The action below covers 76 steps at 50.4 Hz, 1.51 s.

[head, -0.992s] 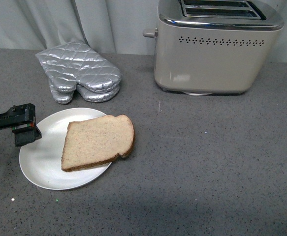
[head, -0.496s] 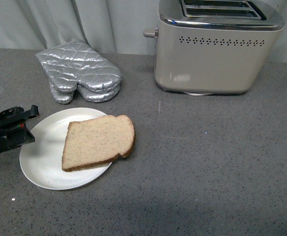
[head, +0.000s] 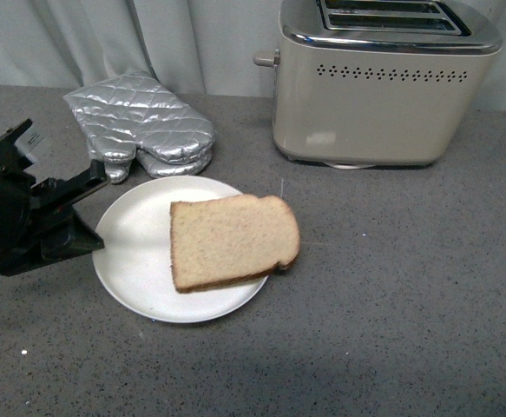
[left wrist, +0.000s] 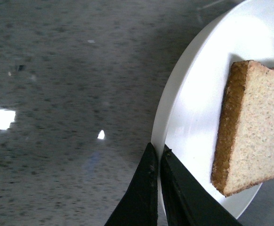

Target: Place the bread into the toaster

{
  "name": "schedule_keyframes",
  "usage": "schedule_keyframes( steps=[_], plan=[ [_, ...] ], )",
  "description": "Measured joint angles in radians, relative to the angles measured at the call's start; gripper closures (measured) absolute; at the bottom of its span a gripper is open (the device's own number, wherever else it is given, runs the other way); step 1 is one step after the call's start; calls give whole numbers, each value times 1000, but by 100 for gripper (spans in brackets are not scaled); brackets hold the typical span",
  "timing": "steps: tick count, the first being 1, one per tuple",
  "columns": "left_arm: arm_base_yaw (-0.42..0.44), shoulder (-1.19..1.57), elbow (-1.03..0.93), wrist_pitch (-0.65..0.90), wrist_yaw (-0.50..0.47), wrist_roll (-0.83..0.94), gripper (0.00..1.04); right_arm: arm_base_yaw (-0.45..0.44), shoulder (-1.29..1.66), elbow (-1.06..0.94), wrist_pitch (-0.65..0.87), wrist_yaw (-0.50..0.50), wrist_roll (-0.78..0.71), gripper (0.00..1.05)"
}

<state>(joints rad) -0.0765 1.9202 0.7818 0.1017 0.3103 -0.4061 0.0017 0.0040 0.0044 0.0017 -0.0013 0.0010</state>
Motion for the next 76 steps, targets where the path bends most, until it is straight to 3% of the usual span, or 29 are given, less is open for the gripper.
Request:
schedule_keyframes(
  steps=[11, 28, 37, 48, 51, 58, 65, 68, 71, 76],
  plan=[
    [-134, 7, 68, 24, 42, -129, 101, 0, 0, 0, 0, 0, 0, 10],
    [-348, 209, 319, -41, 10, -175, 101, 0, 0, 0, 0, 0, 0, 10],
    [-417, 307, 427, -54, -5, -234, 101, 0, 0, 0, 0, 0, 0, 10],
    [-407, 265, 404, 2, -32, -277, 66, 0, 0, 0, 0, 0, 0, 10],
    [-400, 225, 369, 40, -84, -274, 57, 0, 0, 0, 0, 0, 0, 10],
    [-386, 103, 275, 165, -292, -198, 37, 0, 0, 0, 0, 0, 0, 10],
    [-366, -100, 90, 374, -545, -91, 10, 0, 0, 0, 0, 0, 0, 10],
    [-344, -165, -81, 714, -676, 83, 21, 0, 0, 0, 0, 0, 0, 10],
    [-298, -256, -266, 964, -659, 243, 35, 0, 0, 0, 0, 0, 0, 10],
    [-222, -421, -451, 1070, -613, 349, 59, 0, 0, 0, 0, 0, 0, 10]
  ],
)
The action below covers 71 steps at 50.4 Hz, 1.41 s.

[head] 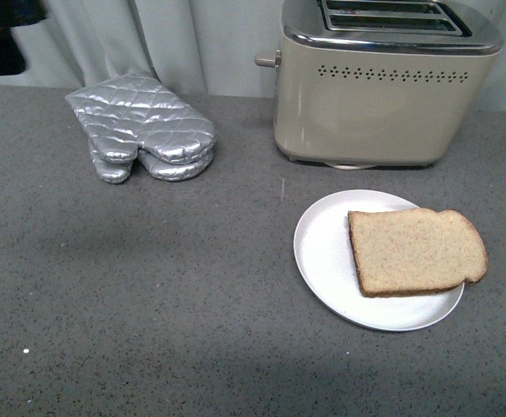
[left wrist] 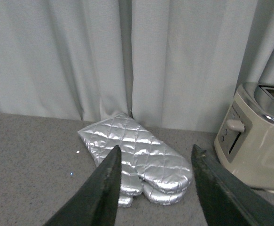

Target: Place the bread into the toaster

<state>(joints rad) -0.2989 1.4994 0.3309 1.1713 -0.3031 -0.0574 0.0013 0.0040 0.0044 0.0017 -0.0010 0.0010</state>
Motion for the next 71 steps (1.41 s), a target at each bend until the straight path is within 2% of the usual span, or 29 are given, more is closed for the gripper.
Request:
schedule_keyframes(
  steps=[6, 12, 13, 41, 43, 48, 71],
  plan=[
    [48, -102, -95, -24, 63, 30, 81, 0, 0, 0, 0, -1, 0, 10],
    [87, -190, -151, -56, 98, 38, 101, 0, 0, 0, 0, 0, 0, 10],
    [90, -199, -155, -60, 101, 37, 102, 0, 0, 0, 0, 0, 0, 10],
    [208, -608, -293, -330, 218, 49, 101, 0, 0, 0, 0, 0, 0, 10],
    [250, -650, -300, -367, 280, 50, 101, 0, 0, 0, 0, 0, 0, 10],
    [294, -738, -312, -443, 294, 50, 101, 0, 0, 0, 0, 0, 0, 10],
    [296, -1029, -313, -703, 302, 50, 101, 0, 0, 0, 0, 0, 0, 10]
  ],
)
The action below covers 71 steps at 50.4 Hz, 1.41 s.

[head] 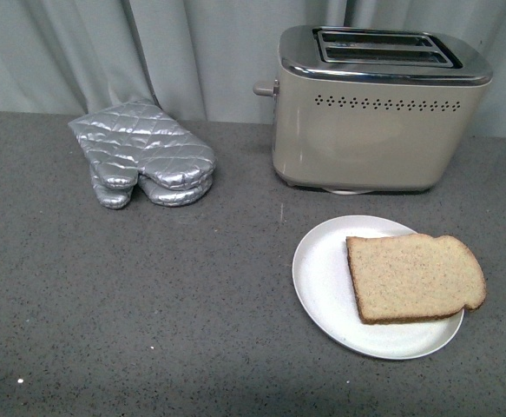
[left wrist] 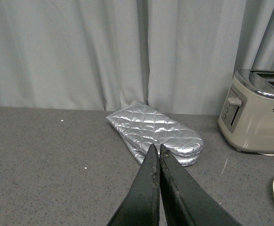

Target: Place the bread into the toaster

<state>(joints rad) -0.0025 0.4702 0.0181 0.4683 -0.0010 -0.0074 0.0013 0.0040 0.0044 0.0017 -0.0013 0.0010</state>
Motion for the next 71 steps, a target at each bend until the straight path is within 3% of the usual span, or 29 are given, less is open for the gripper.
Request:
schedule_keyframes(
  steps=[42, 46, 50, 57, 61, 65, 71],
  plan=[
    [0, -307, 0, -302, 0, 0, 101, 0, 0, 0, 0, 0, 0, 10],
    [0, -435, 0, -457, 1, 0, 101, 0, 0, 0, 0, 0, 0, 10],
    [0, -464, 0, -464, 1, 0, 101, 0, 0, 0, 0, 0, 0, 10],
    [0, -464, 0, -466, 1, 0, 82, 0, 0, 0, 0, 0, 0, 10],
    [0, -465, 0, -466, 1, 0, 61, -2, 111, 48, -85, -8, -121, 10],
    [0, -465, 0, -466, 1, 0, 46, -17, 360, 67, 39, -48, -211, 10],
    [0, -466, 0, -466, 1, 0, 18, -69, 830, 176, 263, -146, -203, 10]
  ],
)
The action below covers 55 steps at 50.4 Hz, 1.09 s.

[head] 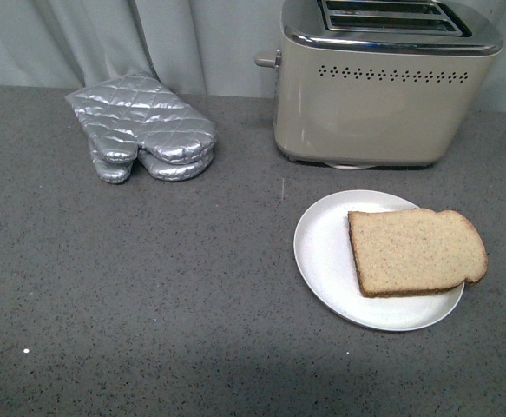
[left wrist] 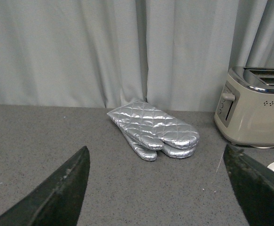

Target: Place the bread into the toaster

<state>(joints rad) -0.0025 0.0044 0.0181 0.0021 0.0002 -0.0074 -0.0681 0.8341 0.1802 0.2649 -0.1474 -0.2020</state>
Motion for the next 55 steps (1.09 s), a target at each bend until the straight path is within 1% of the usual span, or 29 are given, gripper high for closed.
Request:
schedule_keyframes(
  steps=[2, 3, 5, 9, 12, 21, 36, 51, 52, 55],
  plan=[
    [0, 0, 0, 0, 0, 0, 11, -17, 122, 48, 16, -33, 11, 10],
    [0, 0, 0, 0, 0, 0, 10, -21, 152, 60, 18, -41, 15, 10],
    [0, 0, 0, 0, 0, 1, 5, -36, 267, 108, 19, -72, 31, 10],
    [0, 0, 0, 0, 0, 2, 8, -59, 445, 194, -17, -118, 53, 10],
    [0, 0, 0, 0, 0, 2, 7, -70, 576, 266, -51, -121, 55, 10],
    [0, 0, 0, 0, 0, 2, 7, -77, 888, 480, -164, -190, 89, 10],
    [0, 0, 0, 0, 0, 2, 7, -40, 1099, 638, -205, -254, 172, 10],
    [0, 0, 0, 0, 0, 2, 7, 22, 1228, 735, -220, -254, 271, 10],
    [0, 0, 0, 0, 0, 2, 7, 25, 1231, 738, -220, -252, 275, 11],
    [0, 0, 0, 0, 0, 2, 7, 32, 1243, 748, -222, -247, 286, 21]
  ],
)
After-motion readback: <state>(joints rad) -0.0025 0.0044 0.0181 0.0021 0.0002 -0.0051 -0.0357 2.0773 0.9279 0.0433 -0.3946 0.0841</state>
